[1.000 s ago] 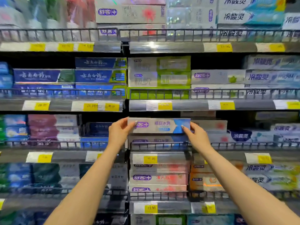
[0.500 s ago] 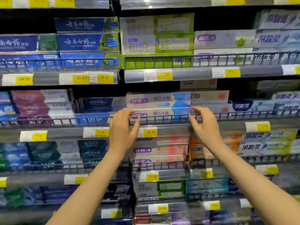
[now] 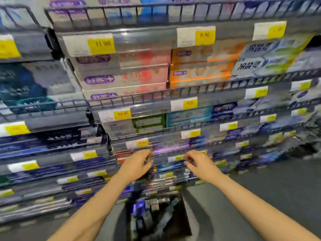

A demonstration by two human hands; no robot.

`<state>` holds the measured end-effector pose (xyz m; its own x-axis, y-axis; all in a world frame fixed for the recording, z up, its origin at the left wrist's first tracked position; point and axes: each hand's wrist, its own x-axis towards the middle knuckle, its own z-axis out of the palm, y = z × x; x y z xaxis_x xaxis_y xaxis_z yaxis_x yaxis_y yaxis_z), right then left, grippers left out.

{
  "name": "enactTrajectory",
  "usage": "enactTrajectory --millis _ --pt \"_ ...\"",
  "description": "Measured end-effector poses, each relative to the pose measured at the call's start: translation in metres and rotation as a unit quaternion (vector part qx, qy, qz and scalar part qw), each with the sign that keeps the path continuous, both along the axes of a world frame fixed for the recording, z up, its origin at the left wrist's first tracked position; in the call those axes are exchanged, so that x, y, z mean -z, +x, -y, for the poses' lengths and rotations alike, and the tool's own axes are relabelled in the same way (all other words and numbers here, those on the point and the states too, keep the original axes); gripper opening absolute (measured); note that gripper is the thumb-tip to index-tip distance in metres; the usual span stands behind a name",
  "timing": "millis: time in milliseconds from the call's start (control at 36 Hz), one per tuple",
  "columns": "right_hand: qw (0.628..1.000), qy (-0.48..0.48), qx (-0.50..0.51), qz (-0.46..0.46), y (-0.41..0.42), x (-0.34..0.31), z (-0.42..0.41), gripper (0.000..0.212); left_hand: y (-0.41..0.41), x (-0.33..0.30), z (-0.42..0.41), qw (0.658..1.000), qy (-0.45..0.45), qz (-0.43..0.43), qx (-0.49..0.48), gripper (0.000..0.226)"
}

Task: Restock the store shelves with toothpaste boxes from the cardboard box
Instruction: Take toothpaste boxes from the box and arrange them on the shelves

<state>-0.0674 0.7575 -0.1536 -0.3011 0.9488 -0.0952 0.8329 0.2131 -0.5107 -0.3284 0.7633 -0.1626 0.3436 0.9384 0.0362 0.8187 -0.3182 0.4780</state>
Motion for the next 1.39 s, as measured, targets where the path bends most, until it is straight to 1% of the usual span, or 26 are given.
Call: enactTrajectory --millis 28,111,194,222,250,306,361,417,500,528,583,611,639,667,694,750,833,861,889,944,972,1028,1111,1222,1306,1389 --pt "1.000 -0.019 -0.002 0.002 0.008 0.015 0.003 0.005 0.003 0.019 0.001 0.999 -0.029 0.004 -0.015 0.021" --pt "0.997 -0.080 0.004 0.015 0.037 0.065 0.003 0.007 0.024 0.069 0.006 0.990 -0.114 0.024 -0.074 0.019" --pt "0.987 -0.144 0.068 -0.021 0.064 0.123 0.010 0.044 0.045 0.119 0.022 0.971 -0.187 0.066 -0.136 0.018" --pt "0.984 -0.162 0.068 -0.016 0.068 0.133 0.013 0.050 0.048 0.137 0.029 0.964 -0.204 0.072 -0.152 0.016" --pt "0.981 -0.184 0.058 -0.003 0.072 0.145 0.013 0.045 0.055 0.152 0.034 0.963 -0.206 0.085 -0.150 0.014" --pt "0.973 -0.228 0.028 0.013 0.082 0.177 0.013 0.011 0.065 0.187 0.045 0.957 -0.227 0.096 -0.154 0.009" --pt "0.967 -0.252 0.026 0.026 0.093 0.223 0.015 0.015 0.076 0.221 0.057 0.940 -0.268 0.114 -0.177 0.011" --pt "0.964 -0.255 0.036 0.061 0.096 0.257 0.020 0.030 0.085 0.256 0.070 0.932 -0.291 0.102 -0.190 0.025" --pt "0.972 -0.224 0.053 0.051 0.079 0.291 0.023 0.019 0.091 0.318 0.084 0.920 -0.335 0.071 -0.188 0.047" --pt "0.965 -0.251 0.073 0.024 0.074 0.311 0.025 0.023 0.094 0.337 0.084 0.921 -0.343 0.058 -0.177 0.045" --pt "0.936 -0.334 0.104 -0.032 0.066 0.352 0.030 0.030 0.099 0.373 0.081 0.915 -0.361 0.035 -0.174 0.033" --pt "0.925 -0.357 0.119 -0.049 0.064 0.378 0.031 0.029 0.102 0.394 0.081 0.911 -0.371 0.033 -0.179 0.039" --pt "0.923 -0.359 0.125 -0.067 0.061 0.397 0.031 0.026 0.103 0.413 0.081 0.913 -0.367 0.036 -0.173 0.056" --pt "0.918 -0.365 0.132 -0.075 0.058 0.409 0.032 0.028 0.104 0.427 0.081 0.907 -0.375 0.044 -0.184 0.072" --pt "0.914 -0.371 0.134 -0.092 0.054 0.425 0.031 0.032 0.105 0.445 0.080 0.905 -0.378 0.040 -0.191 0.071" --pt "0.905 -0.392 0.131 -0.099 0.046 0.457 0.032 0.033 0.108 0.477 0.080 0.909 -0.363 0.023 -0.204 0.050" --pt "0.899 -0.399 0.151 -0.104 0.033 0.509 0.021 0.039 0.111 0.515 0.067 0.910 -0.361 0.007 -0.202 0.037" --pt "0.902 -0.392 0.149 -0.106 0.026 0.528 0.019 0.039 0.113 0.539 0.063 0.917 -0.345 -0.004 -0.197 0.035" --pt "0.905 -0.386 0.145 -0.103 0.021 0.541 0.016 0.039 0.113 0.553 0.059 0.919 -0.348 0.009 -0.182 0.038" --pt "0.912 -0.375 0.137 -0.095 0.012 0.570 0.012 0.039 0.113 0.589 0.054 0.913 -0.371 -0.009 -0.172 0.054" --pt "0.912 -0.376 0.136 -0.092 0.009 0.584 0.011 0.040 0.113 0.609 0.053 0.912 -0.370 -0.023 -0.176 0.055" --pt "0.913 -0.369 0.148 -0.094 0.005 0.615 0.011 0.042 0.115 0.638 0.054 0.929 -0.329 0.008 -0.169 0.056" --pt "0.916 -0.338 0.188 -0.107 0.001 0.648 0.008 0.046 0.120 0.663 0.043 0.934 -0.317 0.033 -0.162 0.061" --pt "0.876 -0.336 0.299 -0.172 -0.003 0.685 -0.005 0.043 0.125 0.705 0.024 0.929 -0.325 0.029 -0.177 0.058" --pt "0.847 -0.313 0.382 -0.194 -0.013 0.706 -0.015 0.033 0.127 0.732 0.035 0.938 -0.306 0.039 -0.159 0.070" --pt "0.793 -0.309 0.455 -0.262 -0.029 0.714 -0.025 0.032 0.122 0.740 0.039 0.943 -0.269 0.079 -0.180 0.063"
